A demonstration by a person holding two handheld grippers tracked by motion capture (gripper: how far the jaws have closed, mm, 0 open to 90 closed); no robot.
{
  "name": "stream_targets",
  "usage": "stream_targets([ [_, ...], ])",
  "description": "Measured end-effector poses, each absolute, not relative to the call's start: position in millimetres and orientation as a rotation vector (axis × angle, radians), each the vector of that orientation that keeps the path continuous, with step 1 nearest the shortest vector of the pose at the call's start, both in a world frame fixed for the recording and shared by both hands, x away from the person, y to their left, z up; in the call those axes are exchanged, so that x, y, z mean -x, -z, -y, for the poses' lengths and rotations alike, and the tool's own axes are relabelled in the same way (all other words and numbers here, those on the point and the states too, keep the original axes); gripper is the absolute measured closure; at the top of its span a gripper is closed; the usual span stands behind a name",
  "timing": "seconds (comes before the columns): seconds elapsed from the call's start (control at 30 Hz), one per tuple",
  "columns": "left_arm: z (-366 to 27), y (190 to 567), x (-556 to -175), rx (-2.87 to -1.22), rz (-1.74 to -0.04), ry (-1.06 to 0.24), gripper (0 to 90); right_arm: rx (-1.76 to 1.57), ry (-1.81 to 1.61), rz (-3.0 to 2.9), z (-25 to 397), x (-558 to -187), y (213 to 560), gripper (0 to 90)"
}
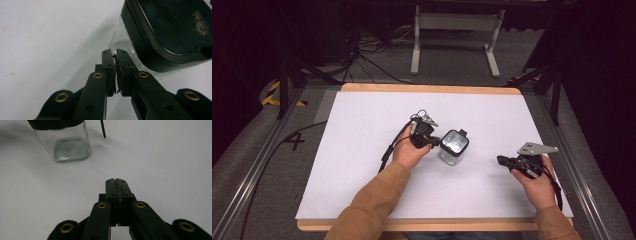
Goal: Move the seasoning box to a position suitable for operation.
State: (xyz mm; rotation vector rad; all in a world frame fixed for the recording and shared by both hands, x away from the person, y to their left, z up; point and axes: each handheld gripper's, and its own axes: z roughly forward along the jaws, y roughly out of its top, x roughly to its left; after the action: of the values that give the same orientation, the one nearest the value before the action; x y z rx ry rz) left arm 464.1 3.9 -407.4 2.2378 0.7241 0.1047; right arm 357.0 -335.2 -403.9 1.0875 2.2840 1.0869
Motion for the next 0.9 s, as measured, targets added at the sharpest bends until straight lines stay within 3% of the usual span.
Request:
stream_targets([
  [0.47,-4,407,-450,-2.276,-0.685,-0.057,88.8,-1.079,-1.123,-2.294,335,-361,404,89.8],
  [0.9,9,404,-423,-2.353,-0.614,-0.054,87.4,-1.045,-1.154,-2.359,310,-384,411,89.8],
])
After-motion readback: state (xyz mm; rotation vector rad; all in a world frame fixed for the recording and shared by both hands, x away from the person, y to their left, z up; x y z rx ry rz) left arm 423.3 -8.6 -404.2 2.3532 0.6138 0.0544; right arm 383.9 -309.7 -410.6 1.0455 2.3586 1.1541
